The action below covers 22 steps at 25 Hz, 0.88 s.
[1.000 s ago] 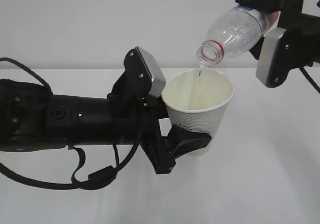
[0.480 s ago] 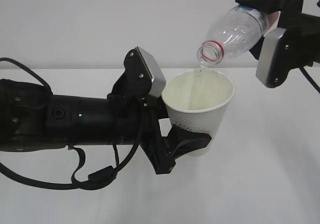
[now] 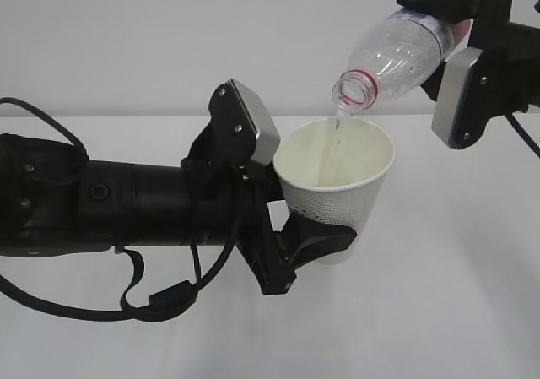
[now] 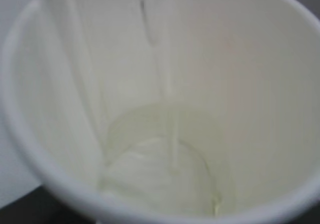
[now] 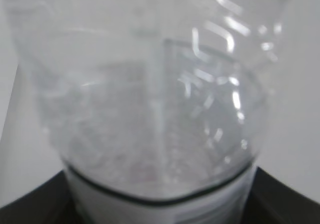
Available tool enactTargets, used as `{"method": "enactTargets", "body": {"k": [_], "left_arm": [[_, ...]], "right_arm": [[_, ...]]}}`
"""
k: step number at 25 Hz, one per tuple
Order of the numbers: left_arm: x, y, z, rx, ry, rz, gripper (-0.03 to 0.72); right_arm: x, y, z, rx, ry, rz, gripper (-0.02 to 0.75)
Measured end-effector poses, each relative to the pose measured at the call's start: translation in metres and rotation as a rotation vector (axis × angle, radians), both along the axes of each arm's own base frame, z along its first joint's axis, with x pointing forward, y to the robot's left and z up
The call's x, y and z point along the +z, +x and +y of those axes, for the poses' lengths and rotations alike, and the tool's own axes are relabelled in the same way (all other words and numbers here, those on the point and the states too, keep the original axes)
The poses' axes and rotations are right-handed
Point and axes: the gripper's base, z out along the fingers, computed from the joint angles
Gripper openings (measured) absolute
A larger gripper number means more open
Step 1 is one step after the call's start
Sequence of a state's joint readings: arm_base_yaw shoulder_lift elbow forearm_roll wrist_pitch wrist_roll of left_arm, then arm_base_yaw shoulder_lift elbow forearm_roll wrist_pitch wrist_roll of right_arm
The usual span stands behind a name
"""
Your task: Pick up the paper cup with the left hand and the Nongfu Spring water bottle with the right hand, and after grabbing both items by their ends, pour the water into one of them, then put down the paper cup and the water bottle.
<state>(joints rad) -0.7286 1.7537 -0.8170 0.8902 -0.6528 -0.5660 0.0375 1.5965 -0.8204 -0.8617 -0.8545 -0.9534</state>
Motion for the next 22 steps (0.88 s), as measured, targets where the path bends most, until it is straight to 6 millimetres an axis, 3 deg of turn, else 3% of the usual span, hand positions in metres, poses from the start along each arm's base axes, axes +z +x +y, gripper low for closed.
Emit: {"method": "enactTargets", "body": {"k": [22], "left_arm": [[-0.0019,0.0008,0.0007,0.010,0.017,0.003,0.512]], "right_arm": [[0.0001,0.0001,-0.0001,-0.001,-0.002,-0.002,0.467]]}}
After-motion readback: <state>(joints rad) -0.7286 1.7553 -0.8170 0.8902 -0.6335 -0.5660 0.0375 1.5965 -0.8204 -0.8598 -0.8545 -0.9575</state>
